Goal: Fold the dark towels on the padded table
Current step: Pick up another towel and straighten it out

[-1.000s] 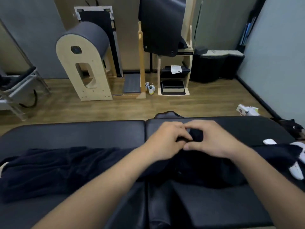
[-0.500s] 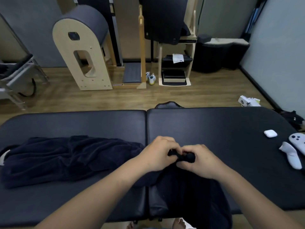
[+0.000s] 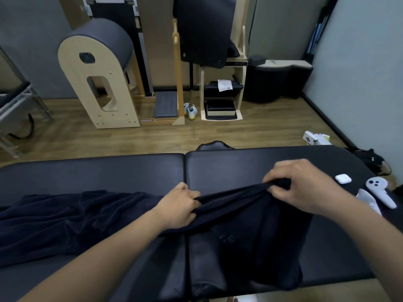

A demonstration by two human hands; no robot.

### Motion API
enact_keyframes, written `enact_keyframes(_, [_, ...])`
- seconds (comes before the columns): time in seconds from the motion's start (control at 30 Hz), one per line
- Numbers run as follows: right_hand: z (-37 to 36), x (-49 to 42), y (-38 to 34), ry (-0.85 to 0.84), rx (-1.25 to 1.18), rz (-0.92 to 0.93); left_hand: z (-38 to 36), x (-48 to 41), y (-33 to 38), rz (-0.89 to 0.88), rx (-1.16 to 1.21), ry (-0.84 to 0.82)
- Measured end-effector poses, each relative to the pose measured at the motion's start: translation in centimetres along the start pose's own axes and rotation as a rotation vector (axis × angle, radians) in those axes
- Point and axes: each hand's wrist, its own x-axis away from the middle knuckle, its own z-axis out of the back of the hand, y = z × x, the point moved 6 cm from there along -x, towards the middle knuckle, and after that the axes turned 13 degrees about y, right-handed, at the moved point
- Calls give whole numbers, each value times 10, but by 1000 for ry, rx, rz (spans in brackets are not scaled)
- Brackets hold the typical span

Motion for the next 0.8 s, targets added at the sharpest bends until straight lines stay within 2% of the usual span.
enact_keyframes(0.13, [29,-14,23,14,132,-24,21,3,-53,33,-221,-75])
enact_keyframes(0.2, [34,-28,38,8,206,-39,67,-13,-88,47,-318,-85])
enact_keyframes(0.27, [41,-50,50,40,246,-60,136,-36,-108,-45,-376,-32])
enact_keyframes(0.3, [49,-63,52,88,236,-67,176,-46,-111,-120,-394,49])
enact_keyframes(0.37, [78,-90,50,270,190,-65,257,-56,-115,-186,-326,322])
enact_keyframes(0.43, [110,-108,43,435,153,-79,313,-51,-126,-81,-231,560])
enact_keyframes(0.47, [123,-114,42,475,138,-101,322,-44,-131,-21,-204,608])
enact_keyframes(0.5, [130,-117,46,482,136,-128,318,-35,-134,11,-195,592])
enact_keyframes(0.63, [115,-115,61,321,256,-150,251,17,-156,111,-215,259])
enact_keyframes(0.67, [109,-115,60,290,271,-144,256,21,-165,125,-212,246])
enact_keyframes(0.73, [105,-120,54,282,275,-121,291,20,-179,127,-215,333])
enact_keyframes(0.8, [113,-130,46,368,262,-122,337,16,-177,147,-133,520])
